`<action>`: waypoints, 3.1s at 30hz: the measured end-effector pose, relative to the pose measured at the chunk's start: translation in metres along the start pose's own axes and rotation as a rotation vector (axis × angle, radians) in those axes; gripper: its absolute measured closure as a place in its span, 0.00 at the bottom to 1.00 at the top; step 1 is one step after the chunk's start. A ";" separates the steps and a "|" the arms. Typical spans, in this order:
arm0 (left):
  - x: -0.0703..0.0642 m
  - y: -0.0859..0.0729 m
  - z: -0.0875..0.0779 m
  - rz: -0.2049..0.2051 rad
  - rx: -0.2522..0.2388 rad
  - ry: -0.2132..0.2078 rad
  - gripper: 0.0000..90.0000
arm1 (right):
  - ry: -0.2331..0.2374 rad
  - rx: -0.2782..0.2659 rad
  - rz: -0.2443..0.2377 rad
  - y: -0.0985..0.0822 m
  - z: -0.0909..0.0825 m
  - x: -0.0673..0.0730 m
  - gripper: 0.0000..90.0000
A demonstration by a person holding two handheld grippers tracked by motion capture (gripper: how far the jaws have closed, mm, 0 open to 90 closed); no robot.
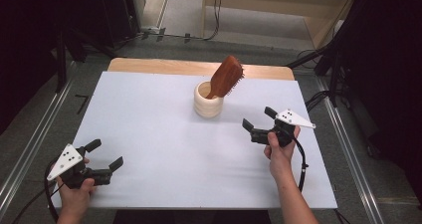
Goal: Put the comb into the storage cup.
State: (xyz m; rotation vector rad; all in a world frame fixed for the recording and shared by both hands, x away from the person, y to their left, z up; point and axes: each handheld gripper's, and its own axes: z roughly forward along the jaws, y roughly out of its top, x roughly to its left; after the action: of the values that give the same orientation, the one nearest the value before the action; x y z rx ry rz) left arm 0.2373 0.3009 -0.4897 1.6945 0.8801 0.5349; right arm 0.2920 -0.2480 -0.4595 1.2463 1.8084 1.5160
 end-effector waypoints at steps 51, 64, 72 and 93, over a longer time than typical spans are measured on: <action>0.000 0.000 0.001 0.004 0.005 0.001 0.00 | -0.091 -0.007 0.009 -0.046 -0.088 -0.031 0.00; 0.000 0.000 0.001 0.005 0.006 -0.003 0.00 | -0.087 -0.005 -0.008 -0.056 -0.107 -0.036 0.00; 0.000 0.000 0.001 0.006 0.009 0.000 0.00 | -0.097 -0.002 -0.017 -0.065 -0.115 -0.039 0.00; 0.001 0.000 0.000 -0.005 0.001 0.009 0.00 | -0.120 0.006 -0.028 -0.081 -0.139 -0.053 0.00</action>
State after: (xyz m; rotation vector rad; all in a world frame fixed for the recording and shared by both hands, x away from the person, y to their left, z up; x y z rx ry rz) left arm 0.2379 0.3017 -0.4900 1.6917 0.8909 0.5391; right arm 0.1770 -0.3631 -0.5069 1.2806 1.7470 1.3915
